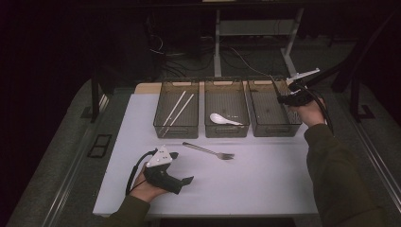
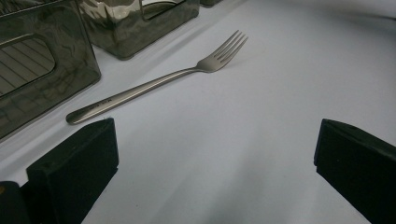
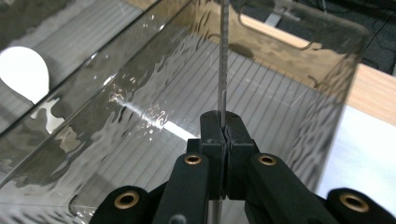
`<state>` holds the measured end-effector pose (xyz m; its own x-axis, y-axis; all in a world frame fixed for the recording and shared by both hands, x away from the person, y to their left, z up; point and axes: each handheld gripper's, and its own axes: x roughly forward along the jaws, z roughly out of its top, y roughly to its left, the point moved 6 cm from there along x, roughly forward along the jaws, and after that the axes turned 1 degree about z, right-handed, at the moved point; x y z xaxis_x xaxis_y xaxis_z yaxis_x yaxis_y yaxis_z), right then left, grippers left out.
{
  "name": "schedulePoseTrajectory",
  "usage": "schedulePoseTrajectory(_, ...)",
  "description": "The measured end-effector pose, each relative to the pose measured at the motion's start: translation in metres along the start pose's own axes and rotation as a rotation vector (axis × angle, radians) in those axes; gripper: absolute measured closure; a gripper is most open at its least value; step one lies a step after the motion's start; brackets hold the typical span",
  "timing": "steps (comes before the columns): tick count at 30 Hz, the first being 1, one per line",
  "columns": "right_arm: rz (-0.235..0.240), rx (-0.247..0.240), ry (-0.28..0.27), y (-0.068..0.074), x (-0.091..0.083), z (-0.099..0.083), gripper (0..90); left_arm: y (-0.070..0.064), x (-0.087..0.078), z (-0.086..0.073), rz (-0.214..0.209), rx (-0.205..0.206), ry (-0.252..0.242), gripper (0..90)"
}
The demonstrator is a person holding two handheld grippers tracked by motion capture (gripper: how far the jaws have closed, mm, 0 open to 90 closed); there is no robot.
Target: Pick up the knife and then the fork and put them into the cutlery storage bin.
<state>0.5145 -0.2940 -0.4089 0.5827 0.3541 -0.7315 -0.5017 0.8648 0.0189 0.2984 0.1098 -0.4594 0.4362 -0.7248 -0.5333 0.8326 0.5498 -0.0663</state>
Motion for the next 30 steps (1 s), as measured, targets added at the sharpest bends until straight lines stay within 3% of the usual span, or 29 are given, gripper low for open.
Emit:
schedulePoseTrajectory(9, -0.014, -0.031, 0.05, 0.008, 0.023, 0.0, 87.3, 0.0, 0.0, 0.0, -0.002, -0.002, 0.001, 0.0)
schedulePoseTrajectory(15, 0.01, -0.017, 0.077, 0.01, 0.025, -0.006, 71.7, 0.001, 0.001, 0.0, -0.003, -0.004, 0.006, 0.0)
schedulePoseTrajectory(22, 0.095, 0.056, -0.021, 0.016, 0.003, -0.01, 53.4, 0.005, 0.003, 0.001, 0.008, -0.011, 0.01, 0.0)
schedulePoseTrajectory(30, 0.176, 0.076, -0.125, 0.035, -0.03, -0.021, 39.0, 0.017, 0.006, 0.009, 0.034, -0.024, 0.027, 18.2)
